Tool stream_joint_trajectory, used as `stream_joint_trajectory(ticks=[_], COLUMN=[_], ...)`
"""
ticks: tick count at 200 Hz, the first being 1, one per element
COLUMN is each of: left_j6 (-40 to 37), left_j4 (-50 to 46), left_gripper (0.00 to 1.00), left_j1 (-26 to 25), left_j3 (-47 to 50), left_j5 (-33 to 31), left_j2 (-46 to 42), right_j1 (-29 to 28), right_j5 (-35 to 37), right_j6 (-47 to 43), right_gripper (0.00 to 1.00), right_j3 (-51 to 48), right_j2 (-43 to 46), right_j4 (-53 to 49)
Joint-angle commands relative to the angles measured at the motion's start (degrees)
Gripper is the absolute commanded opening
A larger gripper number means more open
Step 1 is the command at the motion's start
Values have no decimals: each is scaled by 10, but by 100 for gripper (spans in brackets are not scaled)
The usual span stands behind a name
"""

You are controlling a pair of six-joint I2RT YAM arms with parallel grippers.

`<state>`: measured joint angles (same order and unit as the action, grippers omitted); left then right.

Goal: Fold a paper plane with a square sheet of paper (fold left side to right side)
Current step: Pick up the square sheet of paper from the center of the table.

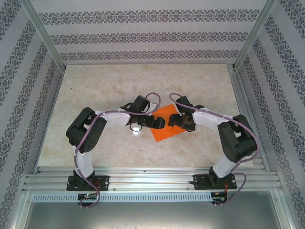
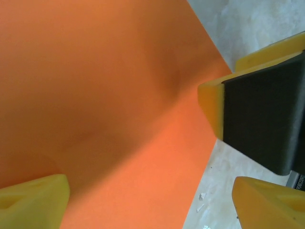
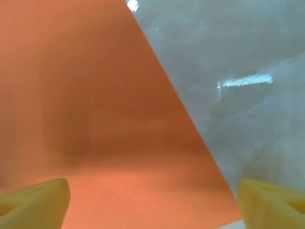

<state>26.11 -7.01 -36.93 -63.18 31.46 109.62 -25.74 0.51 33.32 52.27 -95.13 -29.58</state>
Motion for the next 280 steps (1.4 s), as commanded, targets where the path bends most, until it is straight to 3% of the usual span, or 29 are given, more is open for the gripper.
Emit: stream_joint_trajectory(ticks=[1,51,120,152,189,243,280], left_j6=[9,14,16,17,19,37,78], left_j4=[-9,-6,-1,8,26,42,60], left_gripper=[89,89,90,90,91,93,95], left_j1=[-7,-12,-11,-11,-4,85,150], left_j3=[-5,8,12,19,35,64,82], left_j5=[2,0,-4,-11,-19,1,48], left_j2=[8,15,10,-3,-47,-176,-236], right_j1=[-7,-29,-31,-19,7,58,103], right_j5=[2,-46,-100,-101,-156,-249,-330], right_j6=[27,41,51,47,48,29,70], right_gripper=[89,84,74,61,46,29,26], right_j3=[16,32,30,17,-24,-91,-130], right_j2=[-18,-51,-31,-5,30,111,165], right_j4=[3,28,84,100,161,244,301])
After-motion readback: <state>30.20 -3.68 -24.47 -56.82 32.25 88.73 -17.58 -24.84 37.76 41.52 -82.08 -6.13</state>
